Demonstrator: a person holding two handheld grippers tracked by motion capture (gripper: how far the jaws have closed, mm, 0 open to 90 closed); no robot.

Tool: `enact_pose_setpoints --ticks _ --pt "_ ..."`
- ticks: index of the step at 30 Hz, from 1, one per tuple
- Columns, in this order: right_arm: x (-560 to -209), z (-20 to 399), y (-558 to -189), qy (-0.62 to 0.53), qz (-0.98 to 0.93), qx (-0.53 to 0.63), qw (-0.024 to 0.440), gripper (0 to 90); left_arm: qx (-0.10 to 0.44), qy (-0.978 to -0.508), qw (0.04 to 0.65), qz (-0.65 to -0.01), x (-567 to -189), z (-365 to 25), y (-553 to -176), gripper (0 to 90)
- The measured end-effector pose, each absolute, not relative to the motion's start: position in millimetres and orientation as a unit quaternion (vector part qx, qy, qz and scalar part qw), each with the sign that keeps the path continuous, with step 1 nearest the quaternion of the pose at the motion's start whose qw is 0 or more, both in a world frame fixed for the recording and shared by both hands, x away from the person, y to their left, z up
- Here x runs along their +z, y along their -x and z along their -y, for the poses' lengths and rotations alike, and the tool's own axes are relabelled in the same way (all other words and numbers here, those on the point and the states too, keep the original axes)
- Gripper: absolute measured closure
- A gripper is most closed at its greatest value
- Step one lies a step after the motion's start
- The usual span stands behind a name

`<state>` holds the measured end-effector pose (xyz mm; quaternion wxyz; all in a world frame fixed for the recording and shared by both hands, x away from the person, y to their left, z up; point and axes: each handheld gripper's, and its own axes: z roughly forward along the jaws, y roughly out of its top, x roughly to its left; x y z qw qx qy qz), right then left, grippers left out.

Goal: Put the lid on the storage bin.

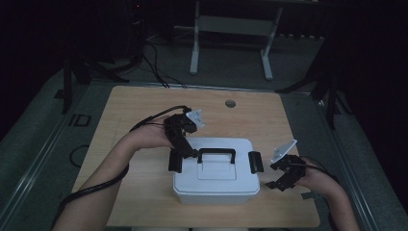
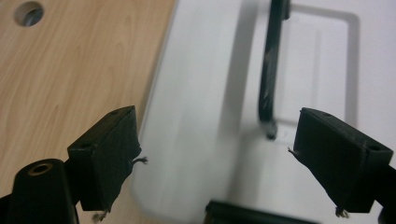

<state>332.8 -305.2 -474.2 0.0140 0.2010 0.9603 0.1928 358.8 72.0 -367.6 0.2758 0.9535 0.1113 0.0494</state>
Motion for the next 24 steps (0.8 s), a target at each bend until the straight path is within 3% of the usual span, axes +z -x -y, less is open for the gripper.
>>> enact_pose_setpoints --ticks 24 --pt "-481.6 314.4 -332.6 -0.223 -0.947 0.228 0.039 21.5 0.058 -0.918 0.341 -0.197 -400.7 -169.5 -347.6 14.6"
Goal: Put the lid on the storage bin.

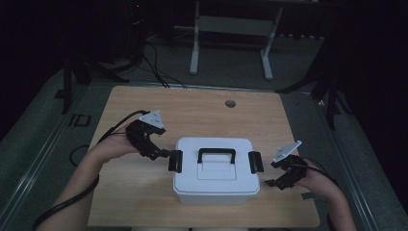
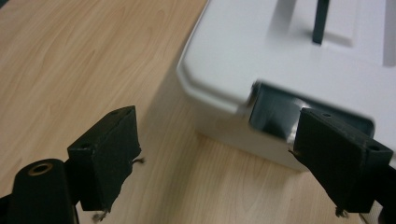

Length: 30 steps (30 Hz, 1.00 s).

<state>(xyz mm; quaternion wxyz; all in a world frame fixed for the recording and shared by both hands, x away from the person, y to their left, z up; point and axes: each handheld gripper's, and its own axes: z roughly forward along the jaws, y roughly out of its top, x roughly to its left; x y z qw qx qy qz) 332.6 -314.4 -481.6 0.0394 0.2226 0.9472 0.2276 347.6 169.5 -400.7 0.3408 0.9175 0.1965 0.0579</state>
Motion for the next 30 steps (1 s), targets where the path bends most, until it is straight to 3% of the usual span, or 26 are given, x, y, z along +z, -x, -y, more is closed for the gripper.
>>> enact_pose_setpoints --ticks 15,30 --pt "-502.4 330.8 -329.6 -0.264 -0.927 0.263 0.043 21.4 0.061 -0.894 0.374 -0.239 -430.4 -215.9 -335.4 14.5" --pt "-514.0 345.0 -328.0 -0.321 -0.893 0.303 0.082 19.5 0.082 -0.875 0.392 -0.272 -457.4 -248.4 -319.2 14.5"
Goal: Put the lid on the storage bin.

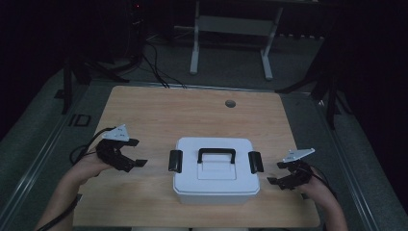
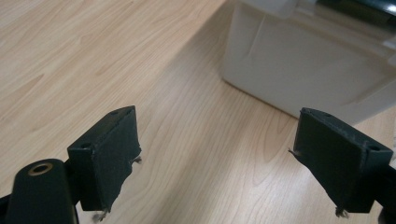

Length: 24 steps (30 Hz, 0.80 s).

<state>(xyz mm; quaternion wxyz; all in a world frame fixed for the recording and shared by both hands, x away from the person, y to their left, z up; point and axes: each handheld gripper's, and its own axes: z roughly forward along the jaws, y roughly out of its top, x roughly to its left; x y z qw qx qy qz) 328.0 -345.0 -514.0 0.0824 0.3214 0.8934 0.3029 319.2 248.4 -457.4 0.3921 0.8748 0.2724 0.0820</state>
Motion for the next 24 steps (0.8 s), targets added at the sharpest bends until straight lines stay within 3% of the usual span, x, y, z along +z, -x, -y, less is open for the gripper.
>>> enact_pose_setpoints --ticks 15,24 --pt "-526.2 356.1 -324.8 -0.411 -0.826 0.349 0.163 17.1 0.142 -0.821 0.425 -0.353 -488.3 -283.9 -305.0 14.5" --pt "-530.1 362.5 -326.9 -0.459 -0.784 0.365 0.206 14.5 0.150 -0.816 0.405 -0.384 -508.9 -291.3 -297.0 14.1"
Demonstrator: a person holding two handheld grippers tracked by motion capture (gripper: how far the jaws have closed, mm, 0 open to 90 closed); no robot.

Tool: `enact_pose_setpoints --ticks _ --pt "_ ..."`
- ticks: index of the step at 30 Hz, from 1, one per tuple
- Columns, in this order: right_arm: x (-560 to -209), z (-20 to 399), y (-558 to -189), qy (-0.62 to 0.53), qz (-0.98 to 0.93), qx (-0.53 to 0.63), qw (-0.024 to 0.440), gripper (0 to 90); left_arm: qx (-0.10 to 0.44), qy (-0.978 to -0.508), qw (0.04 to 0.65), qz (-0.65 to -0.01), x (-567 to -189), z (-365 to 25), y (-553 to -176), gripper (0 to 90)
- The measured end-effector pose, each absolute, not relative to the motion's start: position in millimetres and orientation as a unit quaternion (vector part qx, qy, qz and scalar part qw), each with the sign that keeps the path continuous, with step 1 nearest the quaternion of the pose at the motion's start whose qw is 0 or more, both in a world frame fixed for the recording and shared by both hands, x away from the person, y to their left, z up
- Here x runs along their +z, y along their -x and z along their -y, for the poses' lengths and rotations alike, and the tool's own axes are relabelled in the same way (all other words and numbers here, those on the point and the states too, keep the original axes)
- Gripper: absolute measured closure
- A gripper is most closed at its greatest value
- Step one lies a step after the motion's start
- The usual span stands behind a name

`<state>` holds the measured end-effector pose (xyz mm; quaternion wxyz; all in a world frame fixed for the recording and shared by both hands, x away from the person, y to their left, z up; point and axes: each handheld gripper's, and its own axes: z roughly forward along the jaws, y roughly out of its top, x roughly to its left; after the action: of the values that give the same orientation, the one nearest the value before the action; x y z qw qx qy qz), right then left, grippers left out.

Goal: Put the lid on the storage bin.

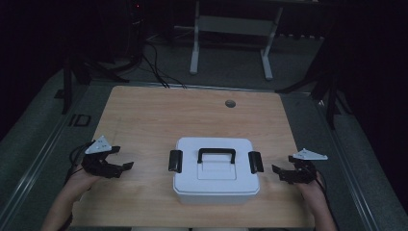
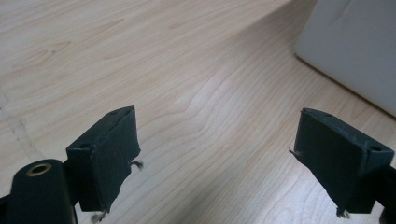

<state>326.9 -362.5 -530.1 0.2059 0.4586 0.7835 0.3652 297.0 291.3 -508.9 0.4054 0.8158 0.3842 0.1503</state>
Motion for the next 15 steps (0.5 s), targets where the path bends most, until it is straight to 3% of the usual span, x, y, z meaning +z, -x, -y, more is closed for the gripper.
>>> enact_pose_setpoints --ticks 15 --pt "-540.3 359.0 -330.0 -0.520 -0.730 0.365 0.252 13.9 0.162 -0.800 0.392 -0.424 -538.7 -298.9 -279.8 14.0"
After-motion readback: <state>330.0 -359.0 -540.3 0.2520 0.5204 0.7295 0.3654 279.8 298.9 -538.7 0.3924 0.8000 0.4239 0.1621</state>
